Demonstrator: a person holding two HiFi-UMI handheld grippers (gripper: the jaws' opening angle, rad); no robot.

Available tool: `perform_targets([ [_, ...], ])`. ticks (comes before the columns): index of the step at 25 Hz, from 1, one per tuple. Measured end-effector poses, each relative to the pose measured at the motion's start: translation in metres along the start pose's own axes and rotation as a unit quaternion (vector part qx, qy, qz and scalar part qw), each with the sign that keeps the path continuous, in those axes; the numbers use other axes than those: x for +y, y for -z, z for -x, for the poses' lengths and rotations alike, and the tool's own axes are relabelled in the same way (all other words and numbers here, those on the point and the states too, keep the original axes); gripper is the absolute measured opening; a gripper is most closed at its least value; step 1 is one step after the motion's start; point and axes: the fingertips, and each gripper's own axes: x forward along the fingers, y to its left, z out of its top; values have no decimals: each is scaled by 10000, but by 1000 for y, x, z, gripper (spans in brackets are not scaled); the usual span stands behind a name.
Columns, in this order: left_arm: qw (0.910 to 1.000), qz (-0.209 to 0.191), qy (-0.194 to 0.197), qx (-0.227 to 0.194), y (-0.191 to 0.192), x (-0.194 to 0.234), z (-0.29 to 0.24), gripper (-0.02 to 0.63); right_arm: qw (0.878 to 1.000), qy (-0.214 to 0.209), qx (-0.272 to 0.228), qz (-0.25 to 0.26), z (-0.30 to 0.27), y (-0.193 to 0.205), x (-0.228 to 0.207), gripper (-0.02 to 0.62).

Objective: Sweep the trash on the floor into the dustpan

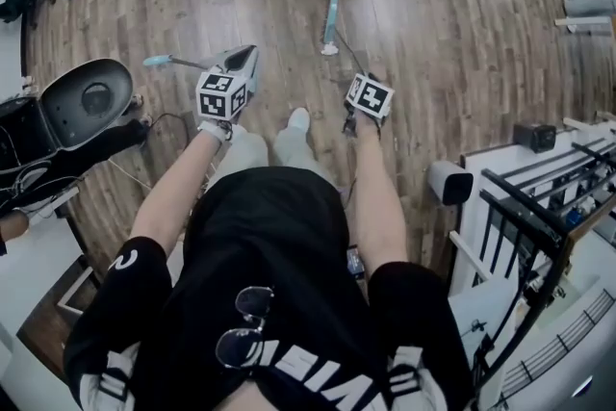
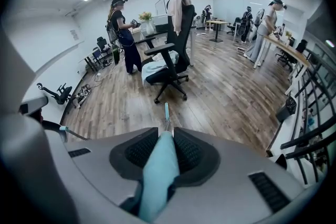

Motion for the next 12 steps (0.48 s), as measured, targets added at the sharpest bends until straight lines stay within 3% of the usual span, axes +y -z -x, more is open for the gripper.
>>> perform_targets([
  [6, 9996, 5, 269, 33, -5, -16, -43, -3, 9997, 136, 184, 38, -34, -9, -42, 84],
  [10, 9993, -88, 342, 78, -5, -12, -71, -3, 9993, 13, 339, 142, -70, -14, -43, 84],
  [12, 9993, -104, 333, 138, 3, -9, -79, -3, 9973, 244, 592, 362, -81, -5, -51, 84],
])
